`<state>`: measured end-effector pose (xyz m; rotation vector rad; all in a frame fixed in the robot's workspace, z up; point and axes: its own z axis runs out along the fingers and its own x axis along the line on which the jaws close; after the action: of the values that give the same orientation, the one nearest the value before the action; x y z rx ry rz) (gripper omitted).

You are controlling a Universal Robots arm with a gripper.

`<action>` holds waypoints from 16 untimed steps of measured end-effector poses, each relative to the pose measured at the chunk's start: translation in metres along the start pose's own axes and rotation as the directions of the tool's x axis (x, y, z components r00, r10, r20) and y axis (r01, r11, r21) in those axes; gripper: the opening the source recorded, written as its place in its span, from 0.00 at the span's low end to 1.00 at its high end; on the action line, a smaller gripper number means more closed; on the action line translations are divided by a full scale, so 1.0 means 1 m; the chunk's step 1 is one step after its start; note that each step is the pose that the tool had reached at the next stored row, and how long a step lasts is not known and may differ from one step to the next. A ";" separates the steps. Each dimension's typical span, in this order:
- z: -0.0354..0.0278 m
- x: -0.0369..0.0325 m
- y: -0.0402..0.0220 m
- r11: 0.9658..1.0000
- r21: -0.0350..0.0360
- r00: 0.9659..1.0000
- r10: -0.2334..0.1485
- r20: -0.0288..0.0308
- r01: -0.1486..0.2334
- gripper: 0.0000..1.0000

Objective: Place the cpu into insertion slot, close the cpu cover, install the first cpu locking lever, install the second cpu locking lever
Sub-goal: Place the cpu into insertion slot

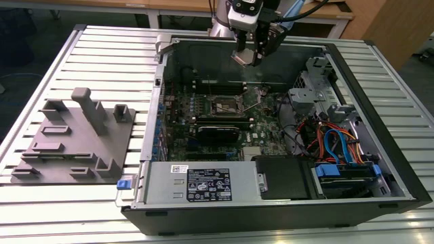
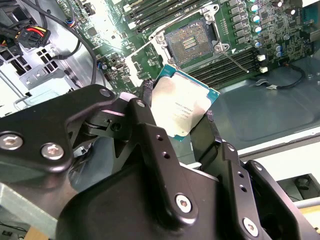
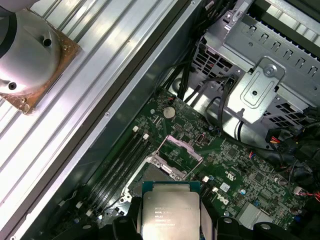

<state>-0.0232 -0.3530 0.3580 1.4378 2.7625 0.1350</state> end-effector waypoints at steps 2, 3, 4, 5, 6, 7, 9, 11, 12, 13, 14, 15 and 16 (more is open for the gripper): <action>0.0000 0.0000 0.0000 1.000 0.000 1.000 0.000 0.000 0.000 0.55; 0.0000 0.0000 0.0000 1.000 0.000 1.000 0.000 0.000 0.000 0.55; 0.0000 0.0000 0.0000 1.000 0.000 1.000 0.000 0.000 0.000 0.55; 0.0000 0.0000 0.0000 1.000 0.000 1.000 0.000 0.000 0.000 0.55; 0.0000 0.0000 0.0000 1.000 0.000 1.000 0.001 0.000 -0.001 0.55; 0.0000 0.0000 0.0000 1.000 0.000 1.000 0.002 0.000 -0.002 0.55; 0.0000 0.0000 0.0000 1.000 0.000 1.000 0.005 0.000 -0.005 0.55; 0.0001 0.0001 -0.0001 1.000 0.000 1.000 0.017 0.001 -0.017 0.55; 0.0002 0.0001 -0.0001 1.000 -0.001 1.000 0.027 0.002 -0.027 0.55; 0.0003 0.0001 -0.0001 0.999 -0.001 0.999 0.038 0.003 -0.038 0.55; 0.0003 0.0004 0.0001 0.999 -0.001 0.999 0.045 0.004 -0.045 0.55; 0.0003 0.0004 0.0001 0.999 -0.001 0.999 0.047 0.004 -0.047 0.55; 0.0004 0.0004 0.0000 0.999 -0.001 0.999 0.047 0.004 -0.047 0.55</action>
<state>-0.0234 -0.3527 0.3577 1.5016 2.7260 0.1338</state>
